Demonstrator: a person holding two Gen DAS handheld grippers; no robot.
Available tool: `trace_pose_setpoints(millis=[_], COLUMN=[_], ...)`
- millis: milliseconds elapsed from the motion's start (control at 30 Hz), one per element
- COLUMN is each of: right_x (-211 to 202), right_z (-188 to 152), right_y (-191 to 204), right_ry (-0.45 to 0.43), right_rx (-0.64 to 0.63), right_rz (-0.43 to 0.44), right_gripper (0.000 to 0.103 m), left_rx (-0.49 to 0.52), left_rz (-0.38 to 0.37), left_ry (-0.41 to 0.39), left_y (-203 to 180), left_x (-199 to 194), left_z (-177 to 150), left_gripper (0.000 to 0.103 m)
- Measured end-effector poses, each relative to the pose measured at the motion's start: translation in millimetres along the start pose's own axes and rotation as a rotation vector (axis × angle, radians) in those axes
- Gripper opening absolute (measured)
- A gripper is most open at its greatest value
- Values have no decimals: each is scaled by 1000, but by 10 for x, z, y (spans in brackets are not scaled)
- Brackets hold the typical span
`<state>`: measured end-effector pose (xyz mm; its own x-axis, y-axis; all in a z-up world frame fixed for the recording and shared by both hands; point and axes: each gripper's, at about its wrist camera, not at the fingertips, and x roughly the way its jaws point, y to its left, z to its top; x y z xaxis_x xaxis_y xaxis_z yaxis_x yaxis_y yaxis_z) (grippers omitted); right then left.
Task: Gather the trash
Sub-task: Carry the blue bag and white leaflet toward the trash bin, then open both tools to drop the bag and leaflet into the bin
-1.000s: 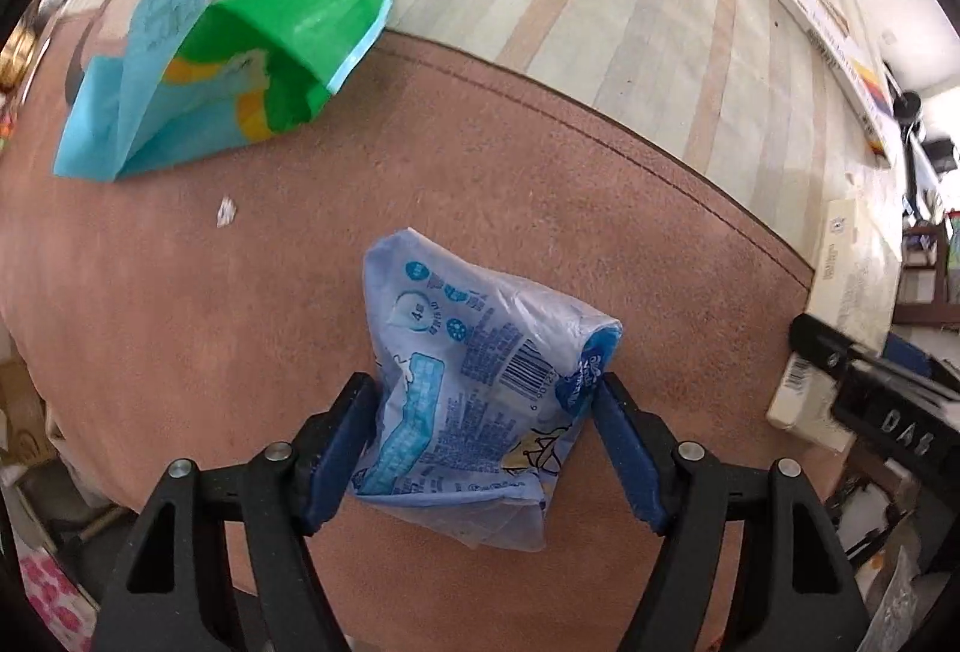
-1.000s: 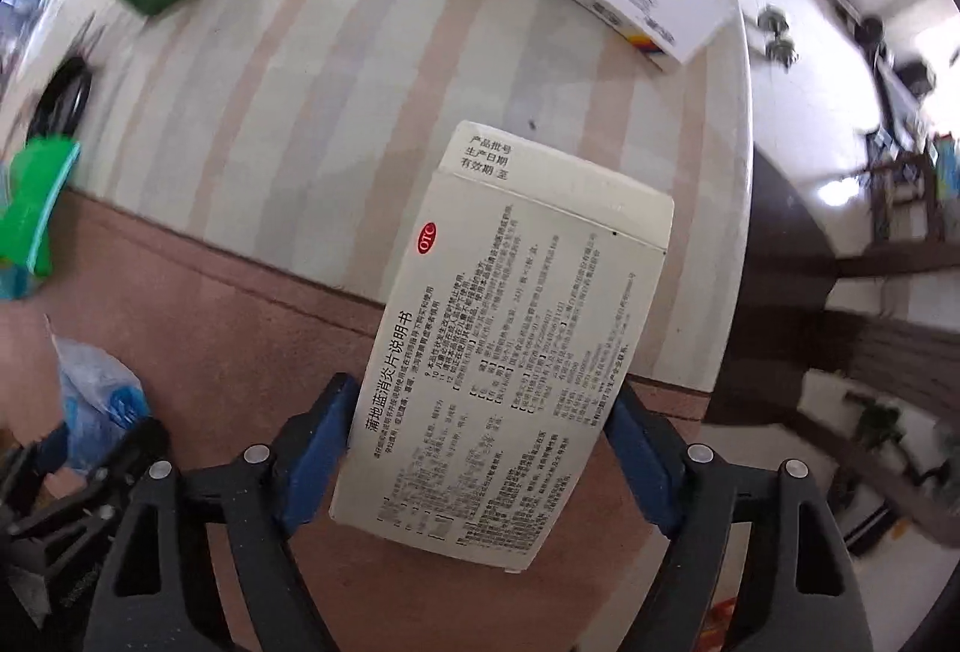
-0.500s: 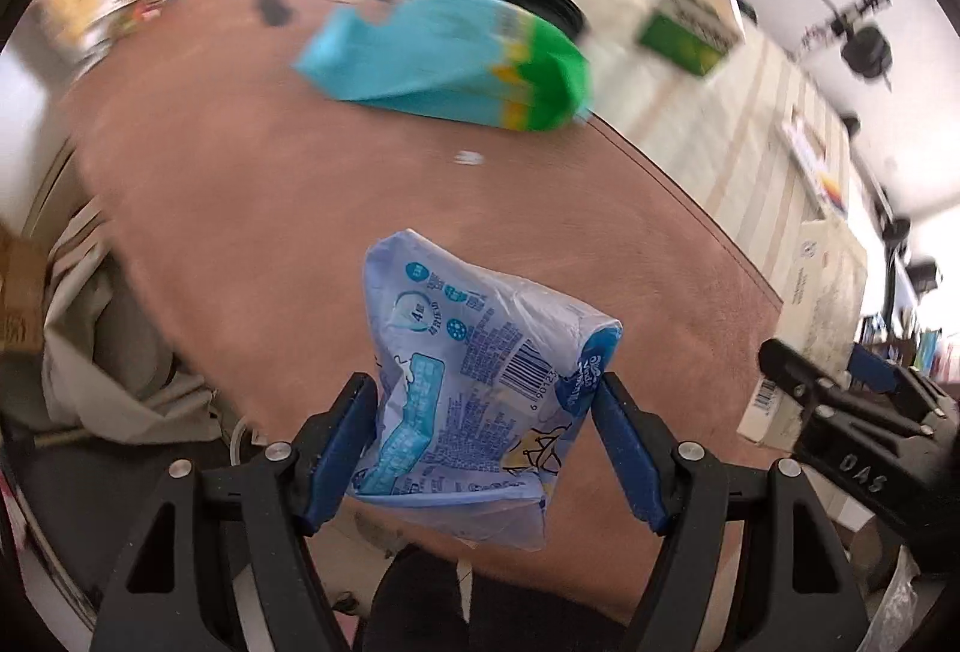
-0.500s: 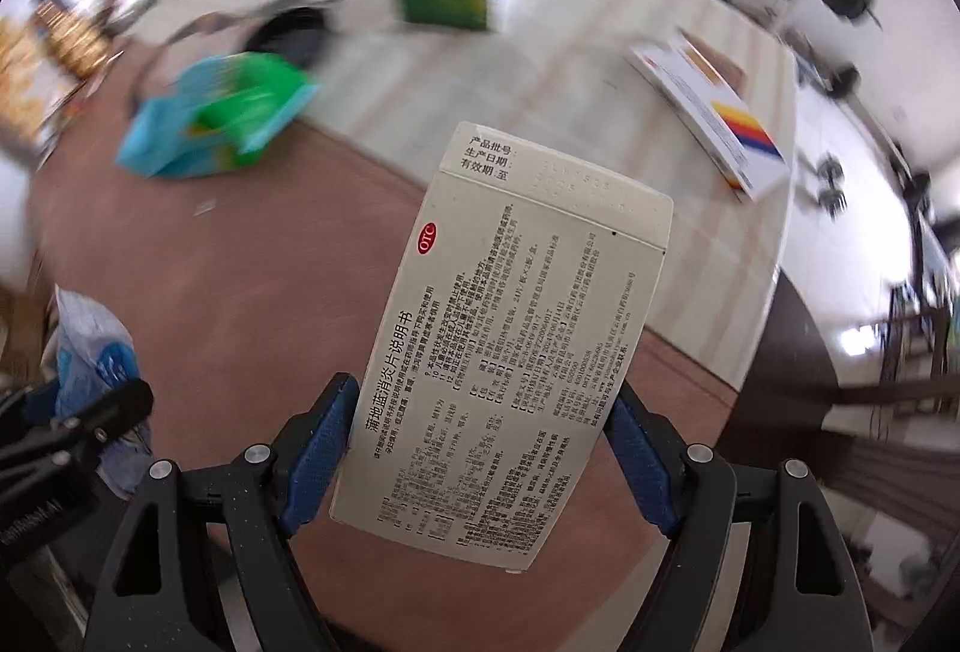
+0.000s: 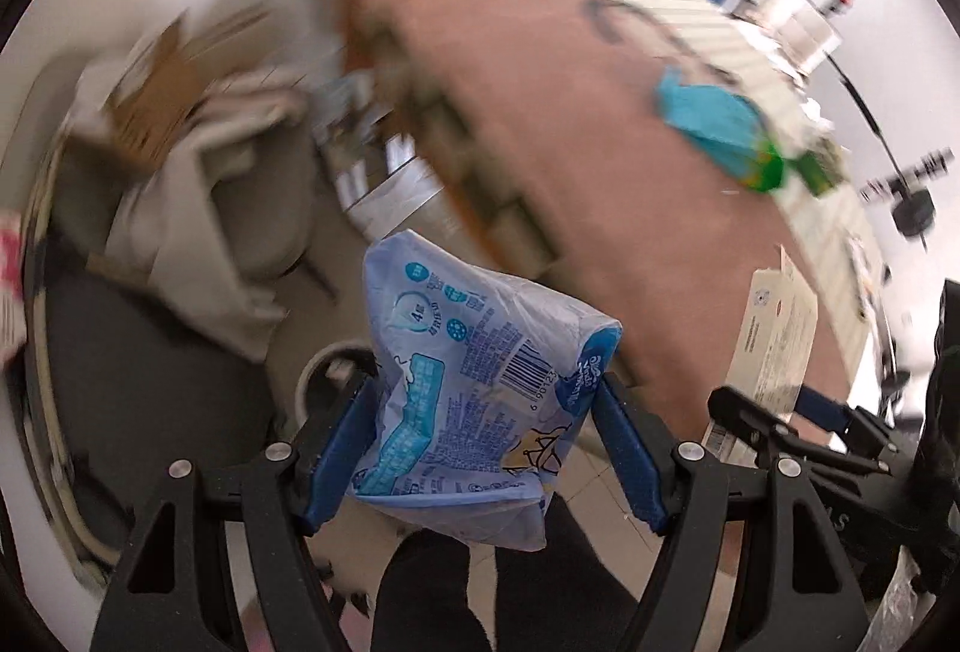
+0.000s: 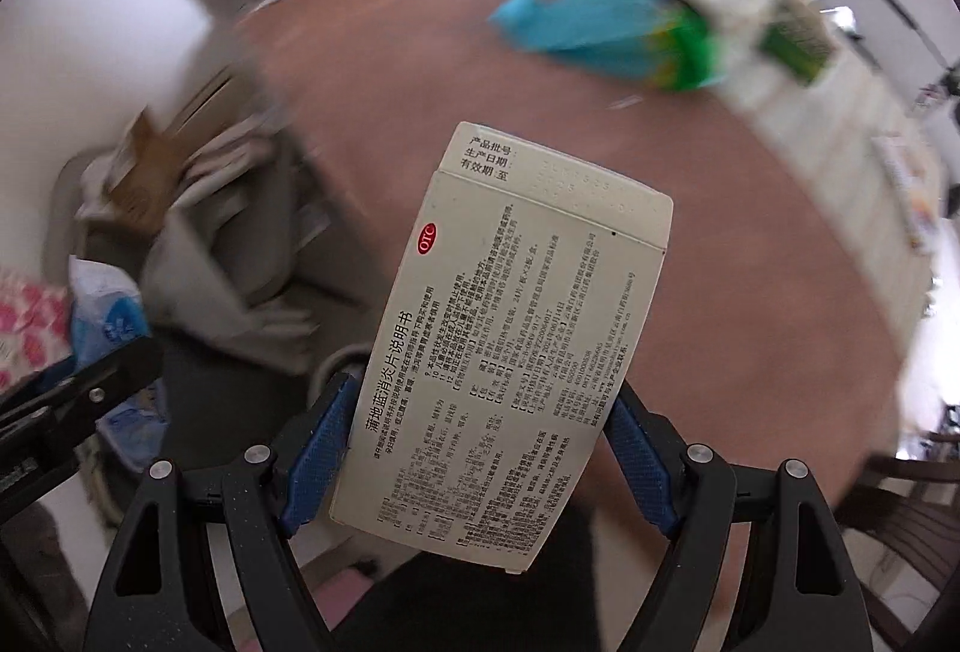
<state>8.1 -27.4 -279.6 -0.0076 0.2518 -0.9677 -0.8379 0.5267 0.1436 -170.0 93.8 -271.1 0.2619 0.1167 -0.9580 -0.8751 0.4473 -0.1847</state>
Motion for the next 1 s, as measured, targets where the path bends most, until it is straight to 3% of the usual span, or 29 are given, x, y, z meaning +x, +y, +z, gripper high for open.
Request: trace_pose_setpoints(millis=[100,200,400,533,600,700,767,833,1000], right_x=[428,934,2322,3266,3739,4335,4603,4765,4874], right_z=[-183,-381,-687,-818,-906,-1041,-1130,-1200,-1265], right_y=[440,811,1275,1400,1444,1480,1498,1491,1493], right_ry=[81,157,307,371,413,473,502,509,487], right_rx=[-56,-122,-183,-176,-186,-192,-209,-210,-255], right_rz=[42,50,77,91,106,139,146,162,99], right_gripper=[82,82,83,83,83,84,103,103,103], left_rx=[-105,-220,-357,-415,-440,-478,-488,-469,-457], left_rz=[-25,-133,-161,-162,-154,-139,-118,-40,46], left_ry=[63,137,258,306,324,327,317,311,304], left_y=[512,1078,1917,2292,2474,2630,2706,2755,2830], left_x=[380,898,2123,2908,3258,3601,3719,3782,3771], left_z=[-151,-324,-657,-856,-969,-1055,-1094,-1148,-1269], left_gripper=[71,71,73,89,103,103,103,103,103])
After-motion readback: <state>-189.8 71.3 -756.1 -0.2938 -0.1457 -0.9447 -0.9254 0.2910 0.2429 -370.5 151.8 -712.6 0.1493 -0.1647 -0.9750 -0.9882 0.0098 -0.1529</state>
